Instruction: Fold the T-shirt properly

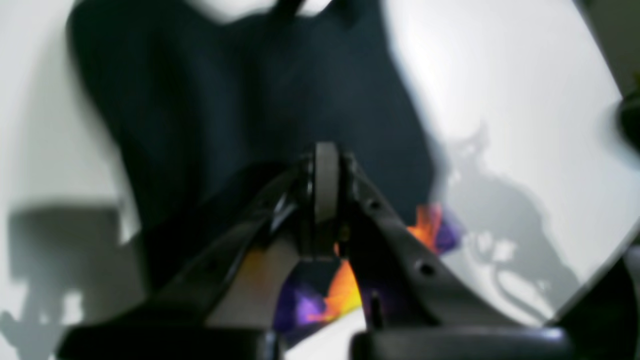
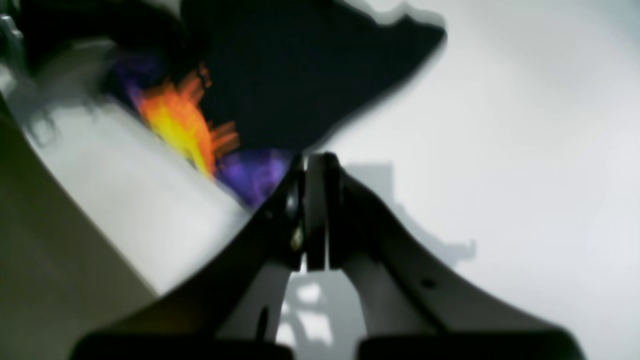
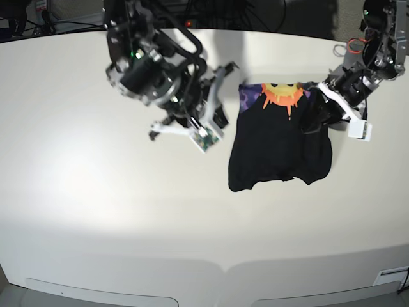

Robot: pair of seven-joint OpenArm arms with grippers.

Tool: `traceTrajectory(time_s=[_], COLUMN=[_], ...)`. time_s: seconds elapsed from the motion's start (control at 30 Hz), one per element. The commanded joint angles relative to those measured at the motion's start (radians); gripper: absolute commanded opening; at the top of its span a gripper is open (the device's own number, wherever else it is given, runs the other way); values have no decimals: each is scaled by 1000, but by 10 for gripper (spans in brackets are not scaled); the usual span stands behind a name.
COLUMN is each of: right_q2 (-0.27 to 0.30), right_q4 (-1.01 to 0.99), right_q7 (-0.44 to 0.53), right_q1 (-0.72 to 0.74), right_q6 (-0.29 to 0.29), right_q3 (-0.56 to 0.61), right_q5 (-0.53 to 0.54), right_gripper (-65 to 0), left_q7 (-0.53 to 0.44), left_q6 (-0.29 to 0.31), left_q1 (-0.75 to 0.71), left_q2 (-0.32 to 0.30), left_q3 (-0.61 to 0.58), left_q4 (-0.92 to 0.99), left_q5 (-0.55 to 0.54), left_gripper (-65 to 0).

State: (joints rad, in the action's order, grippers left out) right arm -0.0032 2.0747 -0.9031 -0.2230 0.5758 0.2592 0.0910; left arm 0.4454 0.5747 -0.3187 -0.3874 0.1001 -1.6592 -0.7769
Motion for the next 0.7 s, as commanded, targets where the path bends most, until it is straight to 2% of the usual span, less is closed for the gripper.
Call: traceTrajectory(time_s=[0.0, 0.1, 0.23, 0.4, 0.5, 0.67], right_q2=[3, 34, 36, 31, 31, 31], right_q4=[43, 102, 181, 264, 282, 282], right_q7=[26, 19, 10, -56, -100, -108], right_q1=[-18, -98, -222, -400, -500, -649], right_q6=[-1, -2, -4, -4, -4, -27], right_q3=[1, -29, -110, -185, -205, -208], right_q5=[16, 18, 27, 29, 27, -14], right_gripper=[-650, -650, -650, -650, -650, -650], left_q7=[-25, -23, -7, 18, 43, 54], left_q6=[2, 2, 2, 2, 2, 3], left_q1=[-14, -74, -177, -337, -424, -559], left_q2=[-24, -29, -28, -28, -28, -25], left_q3=[22, 82, 211, 334, 375, 391], left_q4=[-43, -111, -119, -119, -119, -115], left_q5=[-1, 39, 43, 43, 43, 55], left_gripper=[-650, -650, -650, -650, -650, -650])
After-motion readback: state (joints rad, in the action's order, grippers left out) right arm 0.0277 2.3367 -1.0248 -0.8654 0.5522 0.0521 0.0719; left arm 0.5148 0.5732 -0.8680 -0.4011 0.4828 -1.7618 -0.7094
